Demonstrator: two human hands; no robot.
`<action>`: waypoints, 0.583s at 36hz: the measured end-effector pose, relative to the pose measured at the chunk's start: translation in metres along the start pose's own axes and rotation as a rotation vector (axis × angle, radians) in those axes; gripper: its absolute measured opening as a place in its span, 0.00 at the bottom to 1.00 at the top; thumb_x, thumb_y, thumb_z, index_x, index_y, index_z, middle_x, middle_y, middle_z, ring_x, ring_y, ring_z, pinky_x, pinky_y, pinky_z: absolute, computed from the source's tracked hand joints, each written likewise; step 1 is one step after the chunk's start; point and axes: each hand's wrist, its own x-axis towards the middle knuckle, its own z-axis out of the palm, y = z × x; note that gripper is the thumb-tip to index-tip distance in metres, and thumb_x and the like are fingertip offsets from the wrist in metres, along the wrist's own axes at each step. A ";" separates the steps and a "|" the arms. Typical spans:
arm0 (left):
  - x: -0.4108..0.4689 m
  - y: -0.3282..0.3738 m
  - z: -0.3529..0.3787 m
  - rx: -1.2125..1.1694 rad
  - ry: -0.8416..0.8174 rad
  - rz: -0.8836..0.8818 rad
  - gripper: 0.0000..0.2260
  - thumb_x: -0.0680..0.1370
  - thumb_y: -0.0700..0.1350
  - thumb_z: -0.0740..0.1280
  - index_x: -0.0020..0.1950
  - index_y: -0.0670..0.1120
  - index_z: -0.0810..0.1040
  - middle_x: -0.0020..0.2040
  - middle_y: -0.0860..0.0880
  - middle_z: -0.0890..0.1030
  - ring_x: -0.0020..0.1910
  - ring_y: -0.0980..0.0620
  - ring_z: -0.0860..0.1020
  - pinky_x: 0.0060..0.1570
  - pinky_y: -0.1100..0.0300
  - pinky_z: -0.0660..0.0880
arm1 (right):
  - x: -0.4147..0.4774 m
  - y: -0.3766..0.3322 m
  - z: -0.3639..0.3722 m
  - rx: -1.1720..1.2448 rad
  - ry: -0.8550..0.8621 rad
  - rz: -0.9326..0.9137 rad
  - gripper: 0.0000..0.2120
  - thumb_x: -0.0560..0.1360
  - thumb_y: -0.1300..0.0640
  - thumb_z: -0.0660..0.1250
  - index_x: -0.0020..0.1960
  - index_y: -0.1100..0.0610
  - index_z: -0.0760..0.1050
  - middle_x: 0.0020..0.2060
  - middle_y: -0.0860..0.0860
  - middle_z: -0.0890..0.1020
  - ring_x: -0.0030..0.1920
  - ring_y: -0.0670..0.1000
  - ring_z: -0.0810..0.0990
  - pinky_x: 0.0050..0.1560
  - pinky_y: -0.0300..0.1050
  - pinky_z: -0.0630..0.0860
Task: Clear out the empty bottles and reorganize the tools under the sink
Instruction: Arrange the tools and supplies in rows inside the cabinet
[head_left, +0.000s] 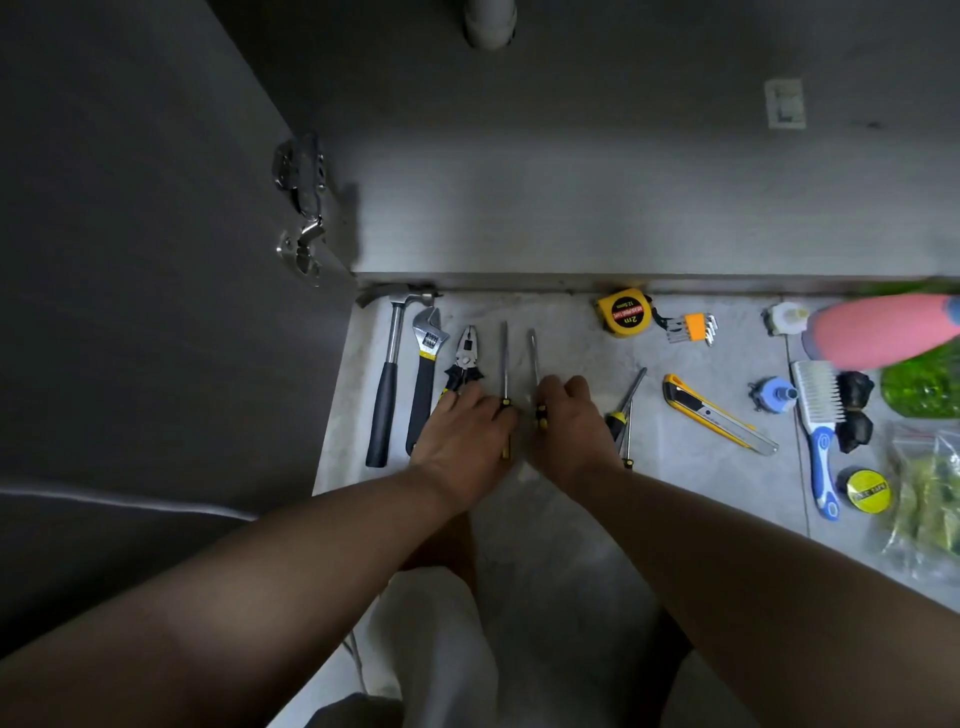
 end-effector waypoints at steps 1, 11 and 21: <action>-0.001 -0.001 0.000 -0.006 0.003 0.000 0.22 0.77 0.56 0.64 0.69 0.50 0.72 0.61 0.49 0.77 0.65 0.45 0.67 0.61 0.52 0.62 | -0.001 0.001 -0.001 0.002 0.008 0.002 0.16 0.76 0.56 0.68 0.61 0.58 0.69 0.57 0.57 0.69 0.53 0.61 0.76 0.50 0.53 0.78; -0.003 0.001 -0.005 0.006 -0.005 0.019 0.29 0.75 0.56 0.67 0.75 0.52 0.65 0.65 0.48 0.70 0.66 0.45 0.66 0.64 0.52 0.64 | -0.035 0.034 -0.022 -0.024 0.150 0.340 0.19 0.78 0.47 0.64 0.63 0.56 0.65 0.56 0.56 0.75 0.52 0.60 0.80 0.44 0.53 0.77; 0.003 0.017 -0.003 0.080 -0.046 0.142 0.32 0.79 0.55 0.64 0.81 0.54 0.57 0.72 0.50 0.68 0.72 0.44 0.61 0.69 0.48 0.59 | -0.024 0.030 -0.017 -0.064 0.003 0.389 0.16 0.76 0.48 0.68 0.56 0.58 0.75 0.52 0.58 0.82 0.53 0.61 0.81 0.44 0.47 0.73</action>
